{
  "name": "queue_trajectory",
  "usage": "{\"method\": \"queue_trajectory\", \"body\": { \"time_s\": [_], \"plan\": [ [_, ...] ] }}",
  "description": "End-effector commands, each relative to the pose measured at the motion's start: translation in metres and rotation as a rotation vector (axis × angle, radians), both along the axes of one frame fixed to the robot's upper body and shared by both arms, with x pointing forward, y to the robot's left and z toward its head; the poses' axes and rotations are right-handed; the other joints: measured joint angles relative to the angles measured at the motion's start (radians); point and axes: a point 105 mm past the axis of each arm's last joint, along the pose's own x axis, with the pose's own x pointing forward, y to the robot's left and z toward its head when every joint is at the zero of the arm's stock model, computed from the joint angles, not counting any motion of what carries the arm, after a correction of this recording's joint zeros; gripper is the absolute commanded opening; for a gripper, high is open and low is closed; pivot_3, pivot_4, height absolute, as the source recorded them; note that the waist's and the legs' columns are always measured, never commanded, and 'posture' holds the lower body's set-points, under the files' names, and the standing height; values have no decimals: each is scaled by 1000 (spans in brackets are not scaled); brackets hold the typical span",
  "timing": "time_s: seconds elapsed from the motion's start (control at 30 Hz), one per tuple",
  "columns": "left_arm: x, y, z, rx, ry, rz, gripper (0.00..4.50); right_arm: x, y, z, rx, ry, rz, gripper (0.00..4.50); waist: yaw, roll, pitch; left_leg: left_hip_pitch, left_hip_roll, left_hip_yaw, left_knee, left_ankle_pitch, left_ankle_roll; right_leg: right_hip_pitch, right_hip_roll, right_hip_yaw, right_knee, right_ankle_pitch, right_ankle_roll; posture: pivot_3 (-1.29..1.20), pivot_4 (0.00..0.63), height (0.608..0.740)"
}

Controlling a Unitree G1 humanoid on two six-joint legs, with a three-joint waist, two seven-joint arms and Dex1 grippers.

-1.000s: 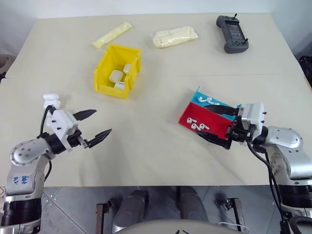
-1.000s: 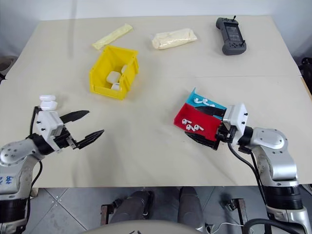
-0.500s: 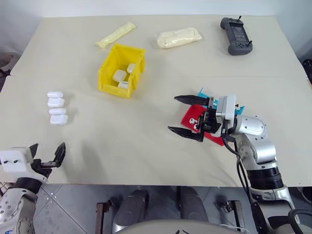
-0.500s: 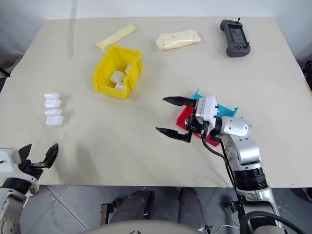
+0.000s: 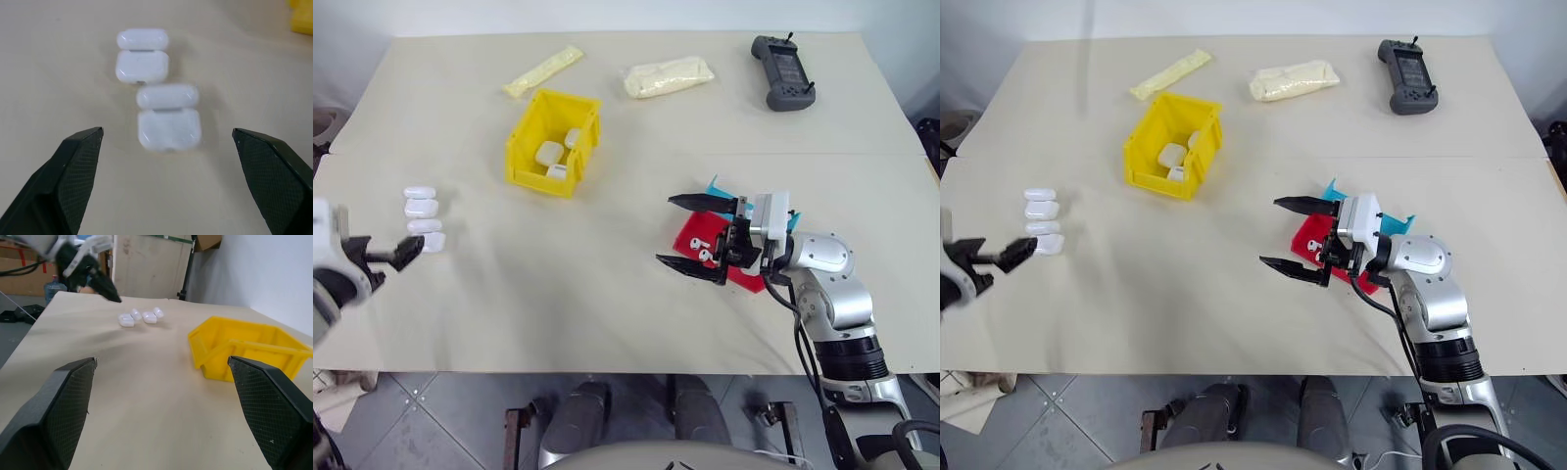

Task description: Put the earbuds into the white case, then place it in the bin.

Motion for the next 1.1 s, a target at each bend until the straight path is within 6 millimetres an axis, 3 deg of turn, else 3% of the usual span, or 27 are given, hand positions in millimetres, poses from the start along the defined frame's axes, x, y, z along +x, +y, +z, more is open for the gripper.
{"method": "queue_trajectory", "body": {
  "time_s": [0.03,0.4,0.7,1.1],
  "plan": [
    [7,5,-14,-43,140,43,4482,-7,2,10,10,-44,10,4500,-7,0,0,2,0,1,-1,0,0,0,0,1,1,0,0,0,150,740],
    [33,0,-30,-79,298,49,4482,-13,3,13,24,-44,-25,4500,-17,0,0,2,7,5,-3,-1,-3,-3,5,1,2,-1,-1,0,150,740],
    [27,5,-31,-107,322,68,4482,-14,2,10,34,-36,-53,4500,-18,0,0,2,10,7,-3,-2,-5,-6,8,2,3,-1,-3,0,150,740],
    [34,9,-32,-67,334,8,4482,-14,5,9,38,-34,-57,4500,-17,0,0,2,10,8,-3,-2,-5,-7,8,2,4,-1,-4,0,150,740]
  ]
}}
